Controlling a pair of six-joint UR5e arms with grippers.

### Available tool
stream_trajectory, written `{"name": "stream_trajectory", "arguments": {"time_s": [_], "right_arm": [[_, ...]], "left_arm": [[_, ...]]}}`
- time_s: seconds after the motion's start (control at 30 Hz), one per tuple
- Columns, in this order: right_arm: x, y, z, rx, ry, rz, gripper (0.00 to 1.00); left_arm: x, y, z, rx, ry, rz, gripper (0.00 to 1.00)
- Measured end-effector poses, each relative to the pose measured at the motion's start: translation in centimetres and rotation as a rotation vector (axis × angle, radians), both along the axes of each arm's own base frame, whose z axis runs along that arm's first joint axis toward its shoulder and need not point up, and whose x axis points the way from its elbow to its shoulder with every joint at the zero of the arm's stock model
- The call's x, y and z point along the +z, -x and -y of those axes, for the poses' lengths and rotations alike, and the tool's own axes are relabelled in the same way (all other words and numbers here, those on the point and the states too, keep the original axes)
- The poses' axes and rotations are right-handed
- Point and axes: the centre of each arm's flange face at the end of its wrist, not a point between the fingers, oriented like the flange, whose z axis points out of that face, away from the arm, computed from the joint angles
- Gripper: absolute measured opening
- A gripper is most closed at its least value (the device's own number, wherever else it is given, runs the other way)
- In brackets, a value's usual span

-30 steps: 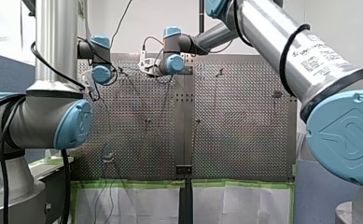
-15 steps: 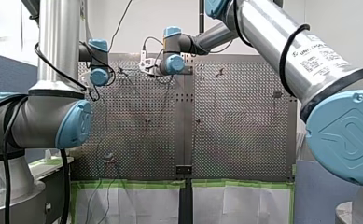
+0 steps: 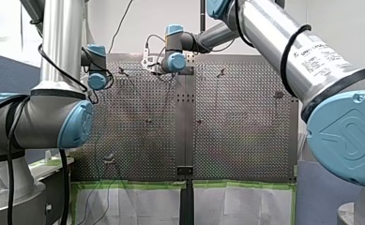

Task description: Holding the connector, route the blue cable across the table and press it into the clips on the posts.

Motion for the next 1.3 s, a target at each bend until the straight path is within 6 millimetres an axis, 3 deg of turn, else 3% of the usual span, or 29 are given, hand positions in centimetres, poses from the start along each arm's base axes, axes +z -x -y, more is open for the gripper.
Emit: {"name": "stream_trajectory", "arguments": {"time_s": [0.3,0.83,0.87,0.9,0.97,1.0,1.03,1.07,1.1,1.13,1.17,1.3], "right_arm": [[0.0,0.3,0.4,-0.021,-0.005,0.001,0.00],[0.2,0.5,0.7,-0.050,-0.002,0.000,0.00],[0.2,0.5,0.7,-0.049,-0.002,0.000,0.00],[0.2,0.5,0.6,-0.048,-0.002,0.000,0.00],[0.2,0.5,0.6,-0.048,-0.002,0.000,0.00],[0.2,0.4,0.6,-0.048,-0.001,0.000,0.00],[0.2,0.4,0.6,-0.048,-0.001,0.000,0.00],[0.2,0.4,0.5,-0.048,-0.001,0.000,0.00],[0.2,0.4,0.5,-0.047,-0.001,-0.001,0.00],[0.2,0.4,0.5,-0.047,-0.001,-0.001,0.00],[0.2,0.4,0.5,-0.047,-0.001,-0.001,0.00],[0.2,0.4,0.4,-0.046,-0.001,-0.002,0.00]], "left_arm": [[-0.3,-0.1,-2.6,0.060,0.008,-0.014,0.00],[-0.9,0.2,-1.2,0.002,0.011,-0.063,0.00],[-1.0,0.2,-1.2,0.000,0.013,-0.070,0.07],[-1.1,0.3,-1.1,-0.001,0.015,-0.080,0.07],[-1.3,0.5,-1.0,0.000,0.019,-0.094,0.32],[-1.5,0.6,-1.0,0.003,0.022,-0.105,0.32],[-1.6,0.7,-1.0,0.006,0.025,-0.113,0.49],[-1.7,0.9,-0.9,0.009,0.028,-0.121,0.60],[-1.7,1.2,-0.9,0.014,0.032,-0.130,0.60],[-1.8,1.4,-0.8,0.017,0.036,-0.137,0.75],[-1.8,1.7,-0.8,0.018,0.040,-0.144,0.82],[-1.7,3.1,-0.3,0.000,0.069,-0.167,0.85]]}}
